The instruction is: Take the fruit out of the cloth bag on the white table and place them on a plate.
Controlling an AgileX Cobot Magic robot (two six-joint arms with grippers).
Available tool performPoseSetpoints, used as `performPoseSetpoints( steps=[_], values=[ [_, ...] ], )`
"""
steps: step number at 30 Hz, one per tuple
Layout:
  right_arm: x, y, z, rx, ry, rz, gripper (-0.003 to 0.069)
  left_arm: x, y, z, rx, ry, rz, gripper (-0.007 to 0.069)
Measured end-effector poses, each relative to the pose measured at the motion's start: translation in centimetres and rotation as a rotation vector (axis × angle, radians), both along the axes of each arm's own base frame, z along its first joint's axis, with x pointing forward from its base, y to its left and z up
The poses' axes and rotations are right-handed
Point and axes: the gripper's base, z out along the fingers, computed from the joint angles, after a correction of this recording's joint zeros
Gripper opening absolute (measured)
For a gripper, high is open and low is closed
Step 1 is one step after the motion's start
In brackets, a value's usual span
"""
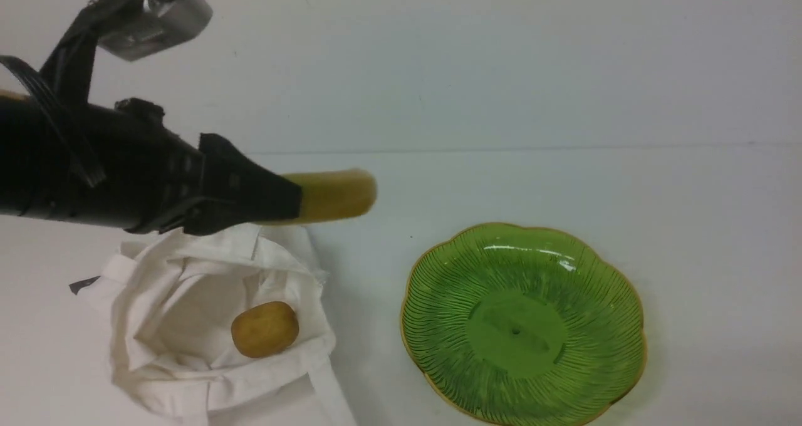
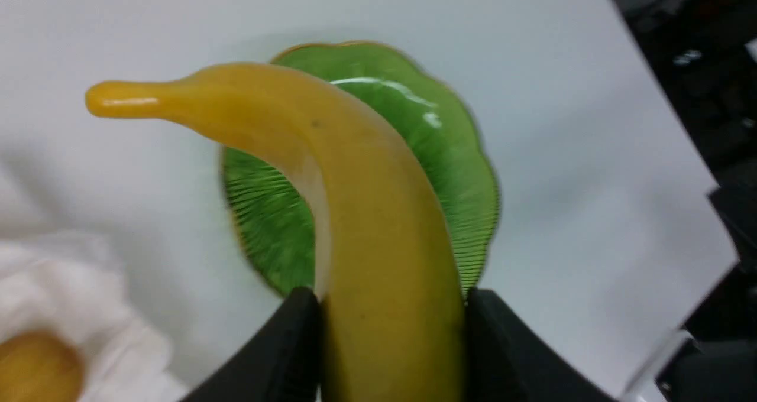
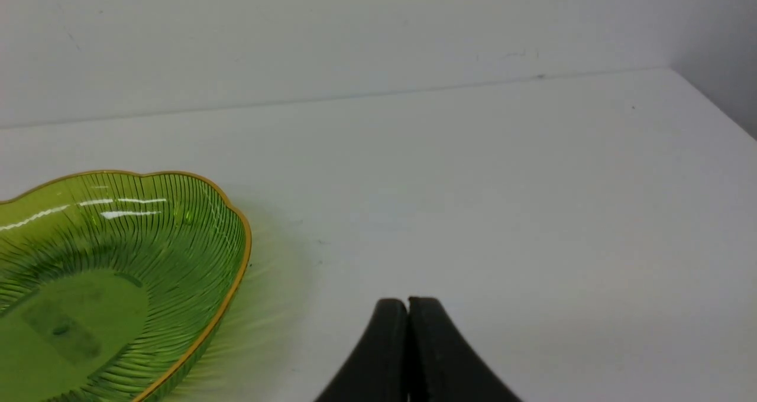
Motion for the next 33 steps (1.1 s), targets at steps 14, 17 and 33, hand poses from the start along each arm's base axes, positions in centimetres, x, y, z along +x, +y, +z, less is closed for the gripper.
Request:
performPoseSetpoints(
  steps=[14, 17, 33],
  values=[
    [0.0, 0.0, 0.0, 0.0, 0.0, 0.0, -0.0013, 3.6, -12.6, -7.8, 0.066, -0.108, -0.161, 0.0277],
    [0.0, 0.0, 0.0, 0.0, 0.0, 0.0, -0.0013, 4.4, -14.2, -10.6, 0.109, -0.088, -0.138, 0.0277],
    [0.0, 0.0, 0.0, 0.0, 0.0, 0.0, -0.0013, 4.8, -14.7, -11.1, 0.147, -0.155, -0.131, 0.0641]
  ],
)
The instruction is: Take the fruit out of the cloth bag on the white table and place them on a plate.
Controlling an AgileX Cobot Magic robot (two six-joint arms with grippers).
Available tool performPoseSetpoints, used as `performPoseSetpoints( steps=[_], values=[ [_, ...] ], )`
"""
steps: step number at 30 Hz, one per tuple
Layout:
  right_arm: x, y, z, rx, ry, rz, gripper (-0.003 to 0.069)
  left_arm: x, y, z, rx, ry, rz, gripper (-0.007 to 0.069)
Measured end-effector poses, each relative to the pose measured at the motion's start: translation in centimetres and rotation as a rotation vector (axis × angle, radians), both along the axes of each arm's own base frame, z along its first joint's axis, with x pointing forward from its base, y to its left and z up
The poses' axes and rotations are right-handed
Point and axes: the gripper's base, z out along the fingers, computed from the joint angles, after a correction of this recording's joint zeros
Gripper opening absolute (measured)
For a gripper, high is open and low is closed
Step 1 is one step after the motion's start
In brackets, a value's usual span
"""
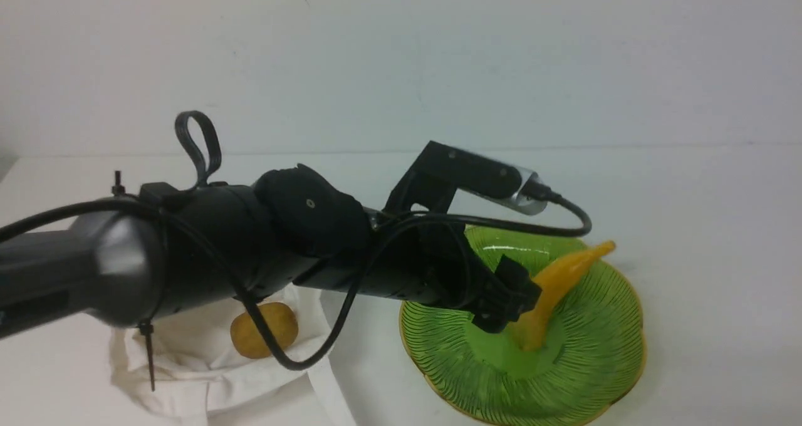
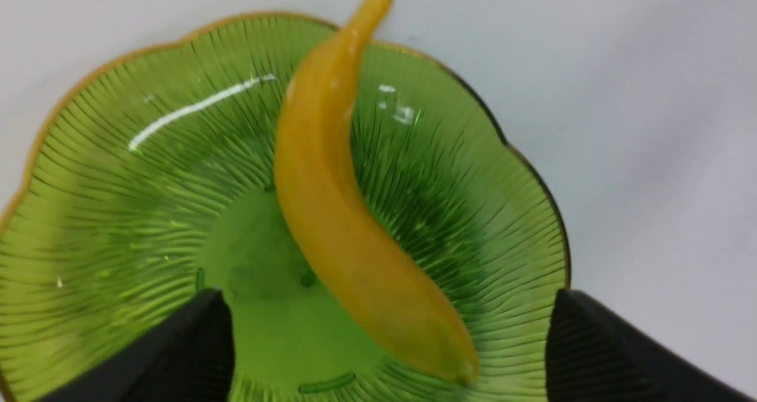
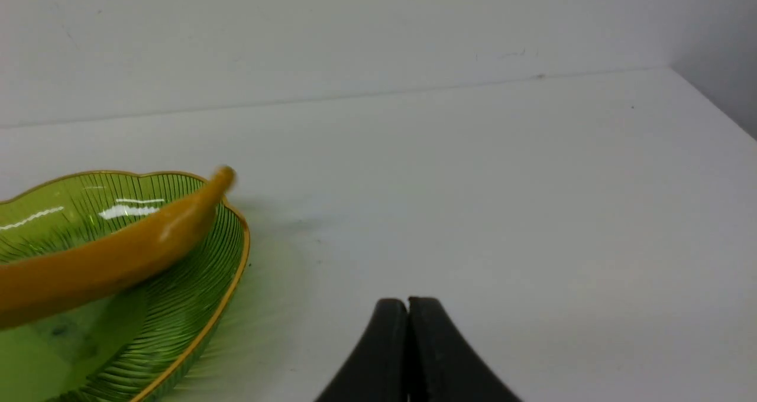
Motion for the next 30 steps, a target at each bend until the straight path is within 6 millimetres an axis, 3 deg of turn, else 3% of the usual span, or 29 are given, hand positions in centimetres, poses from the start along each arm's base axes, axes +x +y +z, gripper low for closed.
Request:
performPoseSetpoints(
  steps=[4, 6, 7, 8, 10, 14, 18, 23, 30],
  values=[
    [0.0, 0.0, 0.0, 0.0, 0.0, 0.0, -0.0013, -0.6, 2.0, 4.2, -0.065, -0.1, 0.032, 0.0483],
    [0.0, 0.0, 0.0, 0.0, 0.0, 0.0, -0.0013, -2.0, 4.5, 8.5, -0.127, -0.211, 0.053, 0.0249],
    [0.0, 0.0, 0.0, 0.0, 0.0, 0.0, -0.0013, -2.3, 4.9, 9.1, -0.136, -0.228, 0.057, 0.0211],
    [0.0, 0.0, 0.0, 0.0, 0.0, 0.0, -0.0013, -3.2, 6.1, 11.0, -0.162, -0.279, 0.063, 0.0114],
    [0.0, 0.0, 0.0, 0.0, 0.0, 0.0, -0.0013, -5.5, 8.8, 14.1, -0.205, -0.375, 0.093, 0.0025],
    [0.0, 0.0, 0.0, 0.0, 0.0, 0.0, -0.0013, -9.4, 12.7, 16.9, -0.247, -0.498, 0.156, -0.0002],
    [0.0, 0.0, 0.0, 0.0, 0.0, 0.0, -0.0013, -13.3, 16.2, 17.6, -0.264, -0.603, 0.249, -0.0008],
    [0.0, 0.0, 0.0, 0.0, 0.0, 0.0, -0.0013, -18.2, 19.6, 15.7, -0.258, -0.72, 0.381, -0.0008],
    [0.0, 0.0, 0.0, 0.0, 0.0, 0.0, -0.0013, -21.3, 20.6, 13.8, -0.27, -0.787, 0.421, -0.0008]
  ],
)
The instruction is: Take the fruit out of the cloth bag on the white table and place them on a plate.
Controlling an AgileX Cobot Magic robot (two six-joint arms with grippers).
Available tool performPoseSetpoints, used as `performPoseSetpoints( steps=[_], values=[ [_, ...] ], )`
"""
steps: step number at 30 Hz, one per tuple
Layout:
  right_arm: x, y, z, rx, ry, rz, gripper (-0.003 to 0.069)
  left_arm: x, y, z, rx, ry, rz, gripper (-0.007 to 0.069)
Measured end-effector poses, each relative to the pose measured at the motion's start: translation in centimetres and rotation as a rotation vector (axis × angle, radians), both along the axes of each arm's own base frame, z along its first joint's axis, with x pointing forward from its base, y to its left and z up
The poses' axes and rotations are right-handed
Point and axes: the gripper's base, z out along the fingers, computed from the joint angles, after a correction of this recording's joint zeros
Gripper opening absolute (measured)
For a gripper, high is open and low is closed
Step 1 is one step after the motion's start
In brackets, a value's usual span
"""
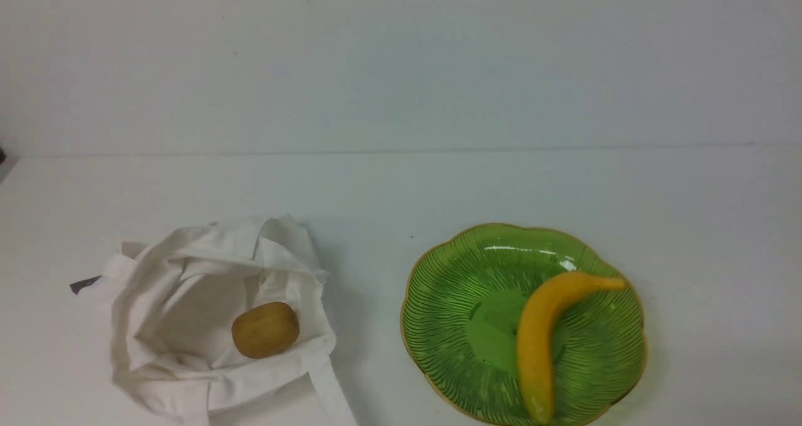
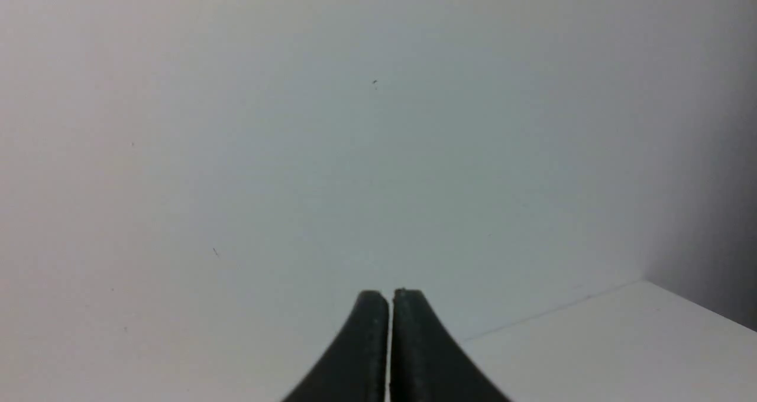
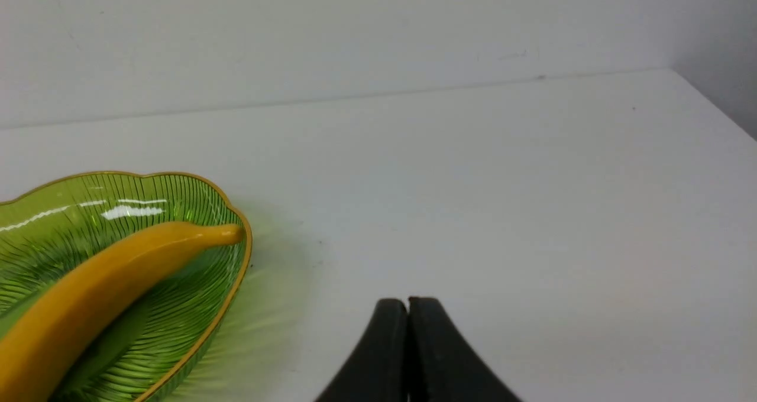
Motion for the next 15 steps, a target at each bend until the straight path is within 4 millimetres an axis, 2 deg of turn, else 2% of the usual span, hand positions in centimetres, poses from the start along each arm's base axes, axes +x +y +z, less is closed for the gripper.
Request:
performPoseSetpoints(
  steps=[4, 15],
  values=[
    [0.0, 0.0, 0.0, 0.0, 0.0, 0.0, -0.0013, -0.75, 0.14, -0.29, -0.003, -0.02, -0.001, -0.0008],
    [0.0, 0.0, 0.0, 0.0, 0.0, 0.0, -0.0013, -0.73, 0.17, -0.33, -0.003, -0.018, 0.005, -0.0008]
  ],
)
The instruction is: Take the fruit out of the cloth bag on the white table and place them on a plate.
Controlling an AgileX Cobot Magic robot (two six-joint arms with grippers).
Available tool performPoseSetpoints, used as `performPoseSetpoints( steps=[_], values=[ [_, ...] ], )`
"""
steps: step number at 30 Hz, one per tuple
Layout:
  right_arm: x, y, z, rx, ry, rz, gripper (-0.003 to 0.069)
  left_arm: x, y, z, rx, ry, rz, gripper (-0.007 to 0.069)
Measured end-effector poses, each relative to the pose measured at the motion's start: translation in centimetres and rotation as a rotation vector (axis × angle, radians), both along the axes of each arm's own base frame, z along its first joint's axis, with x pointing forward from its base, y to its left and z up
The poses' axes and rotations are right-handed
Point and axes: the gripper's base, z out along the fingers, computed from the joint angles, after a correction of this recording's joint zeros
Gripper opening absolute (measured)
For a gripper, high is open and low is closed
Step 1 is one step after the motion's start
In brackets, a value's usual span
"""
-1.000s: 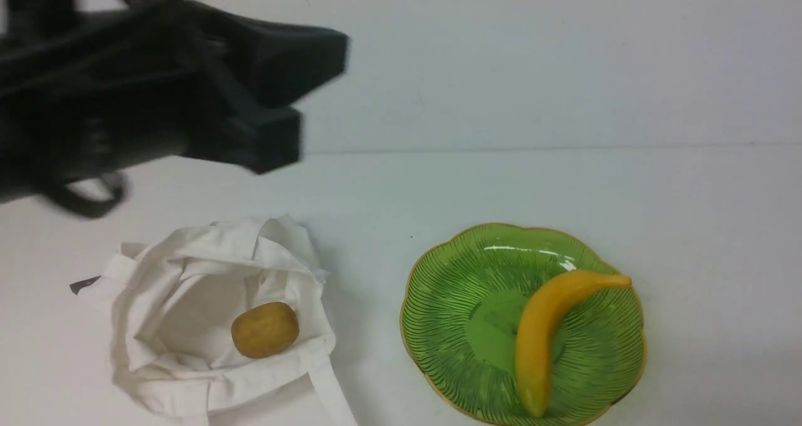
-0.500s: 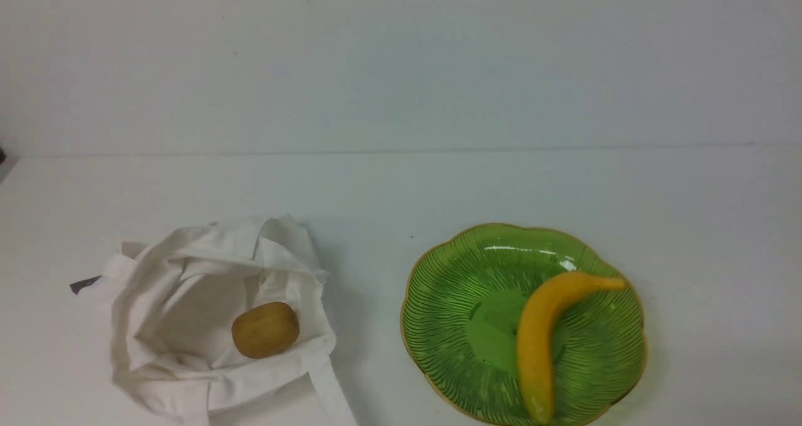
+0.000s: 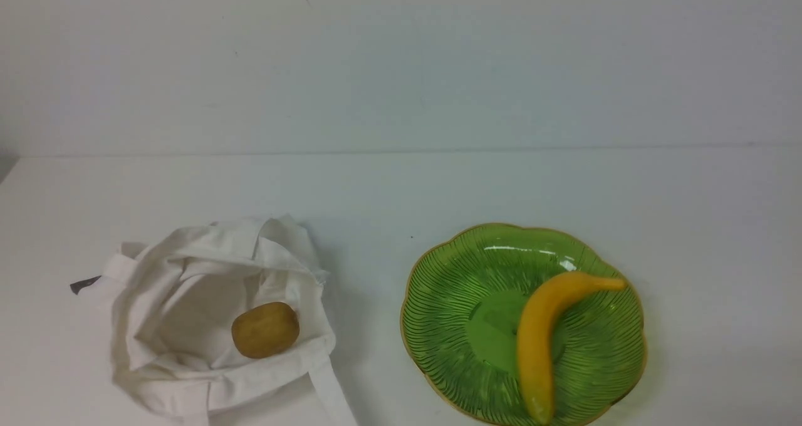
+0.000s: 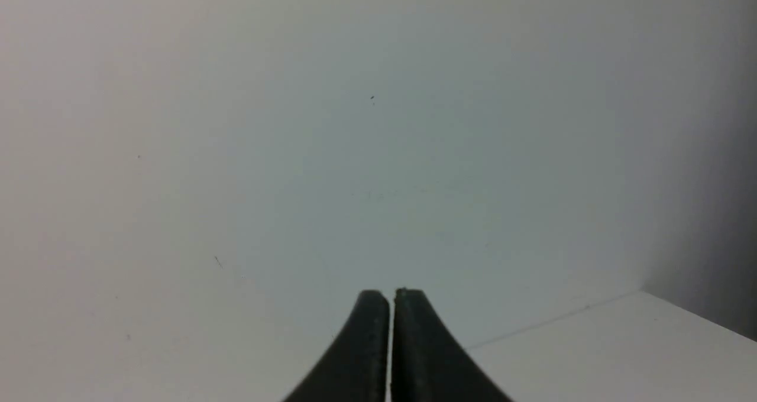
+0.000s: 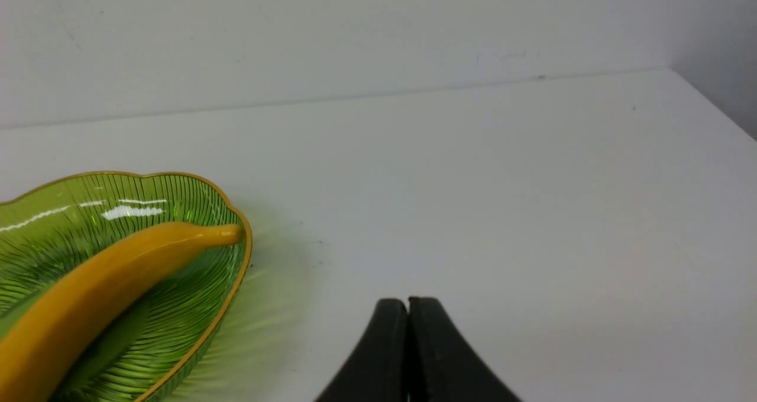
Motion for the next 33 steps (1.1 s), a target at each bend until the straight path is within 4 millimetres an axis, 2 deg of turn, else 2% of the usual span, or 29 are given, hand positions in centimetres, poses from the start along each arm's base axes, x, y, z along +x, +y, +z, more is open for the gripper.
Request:
performPoseSetpoints(
  steps=[5, 10, 13, 15, 17, 18, 22, 25, 26, 33],
  values=[
    [0.0, 0.0, 0.0, 0.0, 0.0, 0.0, -0.0013, 0.0, 0.3, -0.4, 0.043, 0.006, 0.044, -0.0008],
    [0.0, 0.0, 0.0, 0.0, 0.0, 0.0, -0.0013, -0.5, 1.6, -2.9, 0.03, 0.073, 0.201, -0.0008],
    [0.0, 0.0, 0.0, 0.0, 0.0, 0.0, -0.0013, -0.3, 2.2, -5.5, 0.023, 0.133, 0.291, -0.0008],
    [0.0, 0.0, 0.0, 0.0, 0.0, 0.0, -0.0013, -0.2, 2.8, -9.3, 0.041, 0.199, 0.378, -0.0008],
    [0.0, 0.0, 0.0, 0.0, 0.0, 0.0, -0.0013, 0.0, 2.9, -11.0, 0.049, 0.235, 0.405, -0.0008],
    [0.0, 0.0, 0.0, 0.0, 0.0, 0.0, -0.0013, 0.2, 3.1, -13.1, 0.062, 0.272, 0.43, -0.0008],
    [0.0, 0.0, 0.0, 0.0, 0.0, 0.0, -0.0013, 0.6, 3.2, -18.7, 0.1, 0.391, 0.452, -0.0008],
    [0.0, 0.0, 0.0, 0.0, 0.0, 0.0, -0.0013, 0.7, 3.2, -20.9, 0.115, 0.451, 0.449, -0.0008],
    [0.0, 0.0, 0.0, 0.0, -0.001, 0.0, -0.0013, 0.7, 3.2, -21.4, 0.12, 0.469, 0.448, -0.0008],
    [0.0, 0.0, 0.0, 0.001, -0.002, 0.0, -0.0013, 0.8, 3.2, -21.3, 0.114, 0.438, 0.451, -0.0008]
  ],
)
